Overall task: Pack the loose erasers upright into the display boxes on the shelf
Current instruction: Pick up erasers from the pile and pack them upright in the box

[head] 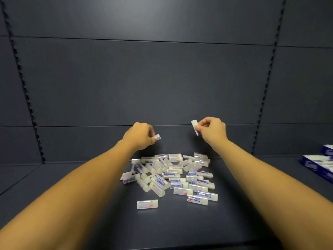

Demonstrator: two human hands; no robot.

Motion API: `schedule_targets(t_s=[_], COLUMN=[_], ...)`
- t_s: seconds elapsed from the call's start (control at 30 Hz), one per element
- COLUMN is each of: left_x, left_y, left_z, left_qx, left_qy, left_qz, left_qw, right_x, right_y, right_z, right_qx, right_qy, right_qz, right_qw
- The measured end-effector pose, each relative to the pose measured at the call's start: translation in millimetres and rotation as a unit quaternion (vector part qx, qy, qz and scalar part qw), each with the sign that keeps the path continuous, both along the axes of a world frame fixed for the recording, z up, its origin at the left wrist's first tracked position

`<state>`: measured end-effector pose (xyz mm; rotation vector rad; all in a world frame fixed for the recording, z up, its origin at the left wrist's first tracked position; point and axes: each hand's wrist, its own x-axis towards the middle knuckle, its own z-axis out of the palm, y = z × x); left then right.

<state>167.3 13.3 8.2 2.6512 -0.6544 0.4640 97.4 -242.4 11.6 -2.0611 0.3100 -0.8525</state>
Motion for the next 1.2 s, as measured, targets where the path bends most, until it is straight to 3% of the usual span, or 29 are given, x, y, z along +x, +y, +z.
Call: schedule_targets(t_s=[0.47, 0.73, 1.2], left_x=[-64.9, -128.1, -237.5], left_y=[-153.6, -246.2, -392.2], left_z=[5.0, 10.9, 12.1], left_qx=[0.019, 0.037, 0.031], left_qy=[-0.012, -0.023, -0.021], left_qz=[-0.116, -0.127, -0.132], left_qw=[0.993, 0.991, 0.991], right_x=[-113.0, -191.7, -317.0], right_y=[-105.4, -191.9, -321.7], right_z=[-0.4, -6.2, -4.8], right_qx=[-0.084, -0.133, -0.132], right_qy=[0.060, 0.099, 0.104], right_qz=[-0.101, -0.144, -0.149], right_qw=[0.990, 0.976, 0.974])
